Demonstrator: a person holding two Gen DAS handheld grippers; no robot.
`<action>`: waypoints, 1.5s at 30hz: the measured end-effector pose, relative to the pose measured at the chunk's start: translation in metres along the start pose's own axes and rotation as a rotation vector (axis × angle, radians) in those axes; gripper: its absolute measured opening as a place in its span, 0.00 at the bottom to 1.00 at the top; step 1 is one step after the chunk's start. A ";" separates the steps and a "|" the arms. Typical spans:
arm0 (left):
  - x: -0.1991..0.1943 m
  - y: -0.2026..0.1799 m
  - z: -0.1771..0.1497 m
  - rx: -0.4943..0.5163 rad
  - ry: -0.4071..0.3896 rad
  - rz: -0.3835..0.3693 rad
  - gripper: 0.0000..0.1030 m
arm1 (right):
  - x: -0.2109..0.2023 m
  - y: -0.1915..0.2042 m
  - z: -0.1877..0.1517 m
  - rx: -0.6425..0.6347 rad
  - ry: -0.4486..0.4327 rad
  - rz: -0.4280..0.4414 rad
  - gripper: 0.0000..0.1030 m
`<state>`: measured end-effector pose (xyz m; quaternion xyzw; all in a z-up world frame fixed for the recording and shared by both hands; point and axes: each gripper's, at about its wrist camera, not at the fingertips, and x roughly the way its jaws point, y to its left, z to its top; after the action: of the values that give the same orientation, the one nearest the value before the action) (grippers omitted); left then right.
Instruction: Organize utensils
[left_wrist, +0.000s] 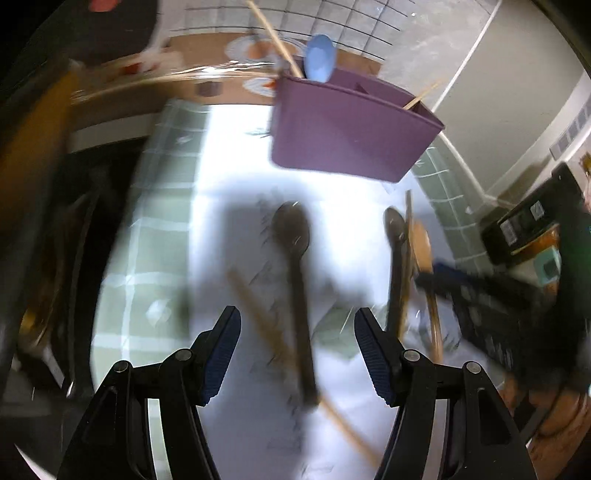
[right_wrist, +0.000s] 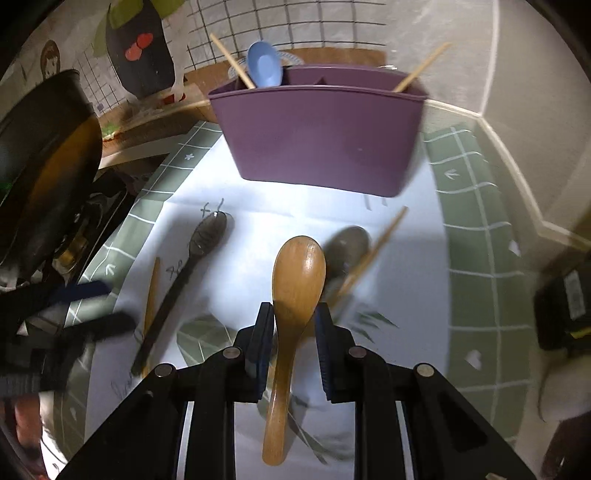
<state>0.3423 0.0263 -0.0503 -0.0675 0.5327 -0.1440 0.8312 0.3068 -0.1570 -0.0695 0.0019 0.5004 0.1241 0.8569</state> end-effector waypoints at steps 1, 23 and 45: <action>0.007 0.000 0.009 -0.009 0.016 0.024 0.61 | -0.004 -0.005 -0.004 0.008 0.002 0.006 0.19; 0.070 -0.015 0.066 0.021 0.158 0.147 0.32 | -0.019 -0.032 -0.034 -0.012 0.003 -0.001 0.19; -0.071 -0.032 -0.027 0.080 -0.261 -0.009 0.32 | -0.048 0.004 -0.025 -0.061 -0.094 -0.012 0.19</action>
<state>0.2844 0.0190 0.0078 -0.0548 0.4136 -0.1591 0.8948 0.2625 -0.1663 -0.0404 -0.0215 0.4555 0.1339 0.8799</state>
